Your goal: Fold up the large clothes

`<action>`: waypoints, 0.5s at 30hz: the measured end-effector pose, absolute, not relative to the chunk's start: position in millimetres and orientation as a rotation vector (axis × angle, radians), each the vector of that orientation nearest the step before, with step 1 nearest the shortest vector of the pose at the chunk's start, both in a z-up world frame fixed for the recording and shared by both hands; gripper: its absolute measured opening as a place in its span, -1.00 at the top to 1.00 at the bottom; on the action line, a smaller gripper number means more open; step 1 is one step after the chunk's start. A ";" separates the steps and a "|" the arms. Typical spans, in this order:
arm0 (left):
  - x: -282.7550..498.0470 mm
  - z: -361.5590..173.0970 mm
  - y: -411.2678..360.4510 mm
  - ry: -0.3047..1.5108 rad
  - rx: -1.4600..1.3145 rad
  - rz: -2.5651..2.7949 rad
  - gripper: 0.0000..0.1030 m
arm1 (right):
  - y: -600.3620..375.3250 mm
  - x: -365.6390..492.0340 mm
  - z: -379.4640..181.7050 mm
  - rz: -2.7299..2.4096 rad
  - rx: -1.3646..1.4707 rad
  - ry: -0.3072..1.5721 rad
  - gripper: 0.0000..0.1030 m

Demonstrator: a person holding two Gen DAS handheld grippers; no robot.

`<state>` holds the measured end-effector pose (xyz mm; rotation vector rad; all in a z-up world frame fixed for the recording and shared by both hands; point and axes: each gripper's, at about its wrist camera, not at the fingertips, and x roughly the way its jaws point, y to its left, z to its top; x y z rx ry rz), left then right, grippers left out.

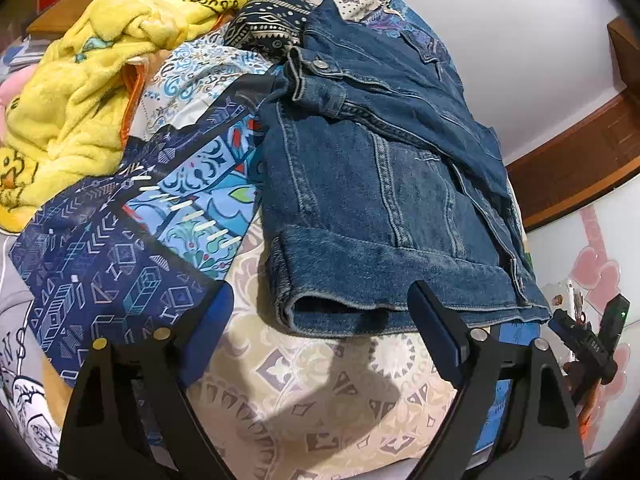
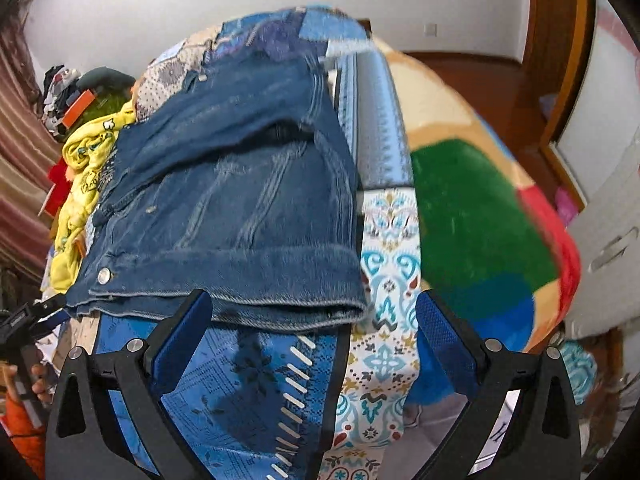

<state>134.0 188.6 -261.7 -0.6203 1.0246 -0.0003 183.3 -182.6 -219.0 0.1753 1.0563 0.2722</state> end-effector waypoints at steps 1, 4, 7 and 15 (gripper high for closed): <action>135.1 -259.7 184.7 1.020 -0.604 -0.020 -0.53 | -183.5 183.4 -221.5 0.282 0.194 1.061 -0.90; 140.7 -250.2 172.8 1.005 -0.520 -0.061 -0.44 | -186.8 187.4 -228.7 0.321 0.264 1.082 -0.69; 147.9 -250.2 168.6 1.017 -0.493 -0.070 -0.13 | -191.1 192.0 -237.4 0.375 0.368 1.104 -0.35; 153.5 -240.0 186.9 0.989 -0.499 -0.052 0.75 | -185.4 201.5 -229.2 0.389 0.413 1.073 0.77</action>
